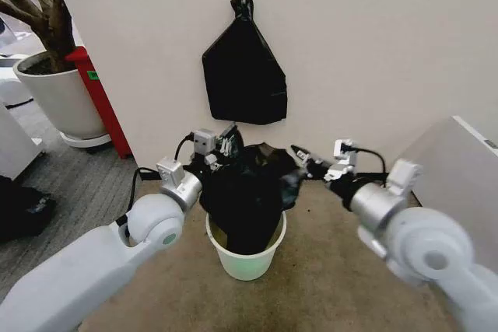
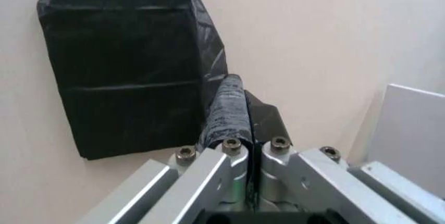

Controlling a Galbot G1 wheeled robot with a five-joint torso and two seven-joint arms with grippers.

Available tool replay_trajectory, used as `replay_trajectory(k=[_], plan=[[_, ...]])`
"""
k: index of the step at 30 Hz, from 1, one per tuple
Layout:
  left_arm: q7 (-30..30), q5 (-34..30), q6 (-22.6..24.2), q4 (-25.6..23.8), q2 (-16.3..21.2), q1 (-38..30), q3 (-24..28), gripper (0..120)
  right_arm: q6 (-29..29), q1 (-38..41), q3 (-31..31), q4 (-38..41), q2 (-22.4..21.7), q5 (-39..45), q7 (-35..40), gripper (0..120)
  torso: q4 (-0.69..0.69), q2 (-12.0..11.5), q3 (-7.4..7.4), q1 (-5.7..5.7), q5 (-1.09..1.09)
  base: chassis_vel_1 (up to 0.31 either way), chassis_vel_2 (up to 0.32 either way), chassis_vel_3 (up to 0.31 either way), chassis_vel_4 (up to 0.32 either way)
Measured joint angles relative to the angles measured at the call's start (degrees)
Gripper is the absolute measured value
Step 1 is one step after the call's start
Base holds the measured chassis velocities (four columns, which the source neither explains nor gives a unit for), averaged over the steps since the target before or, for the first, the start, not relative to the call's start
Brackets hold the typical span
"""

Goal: Place the garbage bag over the trash bin.

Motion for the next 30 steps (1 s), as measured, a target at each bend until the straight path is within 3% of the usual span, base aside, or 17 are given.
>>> replay_trajectory(k=[9, 16, 20, 24, 25, 30], plan=[[1.4, 2.5, -1.5, -0.2, 2.3, 10.8, -6.4, 0, -1.3, -5.7, -1.3, -0.3, 3.2, -5.9, 0.9, 0, 0.02, 0.0, 0.0, 0.0, -0.01, 0.0, 0.0, 0.0, 0.0], [1.8, 3.2, -1.7, -2.1, 2.8, 14.3, -9.2, 0, -0.3, -8.6, 0.4, 0.6, 5.5, -4.1, 11.1, 10, 0.02, 0.0, 0.0, 0.0, 0.0, 0.0, 0.0, 0.0, 0.0], [1.8, 3.2, -1.7, -2.3, 2.6, 14.2, -9.3, 0, 0.0, -10.3, 1.3, 2.3, 6.4, -4.1, 15.2, 22, 0.0, 0.0, 0.0, 0.0, -0.01, 0.0, 0.0, 0.0, 0.0], [1.8, 3.0, -1.7, -2.0, 2.6, 13.6, -9.3, 0, 0.0, -10.3, 1.3, 3.7, 7.7, 1.3, 22.7, 39, 0.01, 0.0, 0.0, 0.0, -0.02, 0.0, 0.0, 0.0, 0.0], [1.8, 3.0, -1.7, -2.0, 2.6, 13.6, -9.3, 0, 0.0, -10.3, 1.3, 3.7, 7.7, 1.3, 22.7, 39, 0.01, 0.0, 0.0, 0.0, -0.02, 0.0, 0.0, 0.0, 0.0], [1.7, 2.8, -1.7, -1.9, 2.7, 13.0, -9.2, 0, -0.3, -11.0, 0.8, 3.7, 9.1, 3.1, 25.4, 61, 0.0, 0.0, 0.0, 0.0, -0.01, 0.0, 0.0, 0.0, 0.0]])
